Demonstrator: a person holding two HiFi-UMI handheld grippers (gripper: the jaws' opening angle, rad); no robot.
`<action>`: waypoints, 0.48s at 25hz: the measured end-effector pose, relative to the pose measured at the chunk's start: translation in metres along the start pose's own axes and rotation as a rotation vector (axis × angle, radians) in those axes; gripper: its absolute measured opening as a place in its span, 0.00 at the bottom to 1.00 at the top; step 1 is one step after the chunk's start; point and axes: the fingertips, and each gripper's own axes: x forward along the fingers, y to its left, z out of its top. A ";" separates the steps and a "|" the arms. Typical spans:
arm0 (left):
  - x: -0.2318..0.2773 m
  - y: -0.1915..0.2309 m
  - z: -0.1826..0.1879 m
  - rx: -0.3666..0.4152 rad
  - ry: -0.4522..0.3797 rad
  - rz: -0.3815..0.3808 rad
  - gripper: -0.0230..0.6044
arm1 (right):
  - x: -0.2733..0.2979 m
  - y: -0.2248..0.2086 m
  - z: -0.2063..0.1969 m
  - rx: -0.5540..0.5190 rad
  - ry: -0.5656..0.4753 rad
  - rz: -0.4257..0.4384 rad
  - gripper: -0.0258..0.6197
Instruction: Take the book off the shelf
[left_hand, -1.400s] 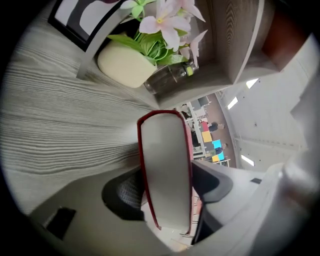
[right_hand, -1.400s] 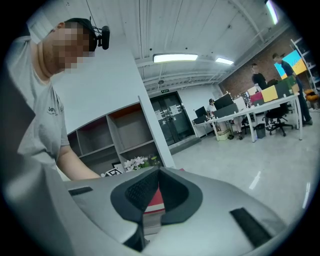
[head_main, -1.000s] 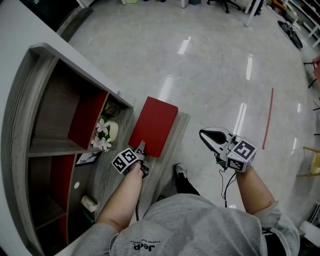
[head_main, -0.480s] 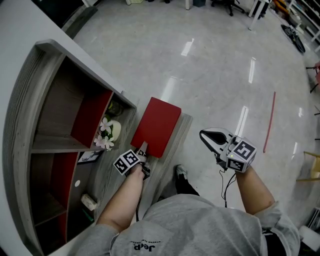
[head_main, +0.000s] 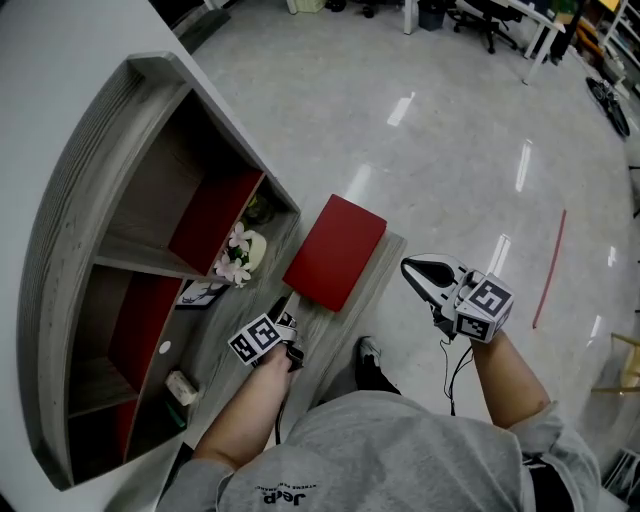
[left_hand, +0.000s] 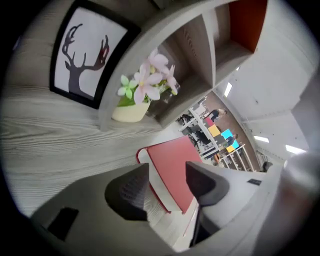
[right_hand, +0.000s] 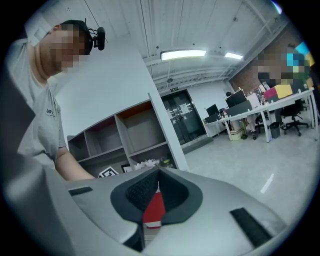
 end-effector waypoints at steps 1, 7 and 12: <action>-0.010 -0.005 0.005 0.003 -0.023 -0.027 0.40 | 0.005 0.005 0.001 -0.006 0.001 0.011 0.05; -0.082 -0.033 0.040 0.071 -0.177 -0.167 0.30 | 0.040 0.053 0.021 -0.058 0.005 0.095 0.05; -0.169 -0.048 0.068 0.166 -0.312 -0.234 0.23 | 0.067 0.110 0.031 -0.097 0.025 0.156 0.05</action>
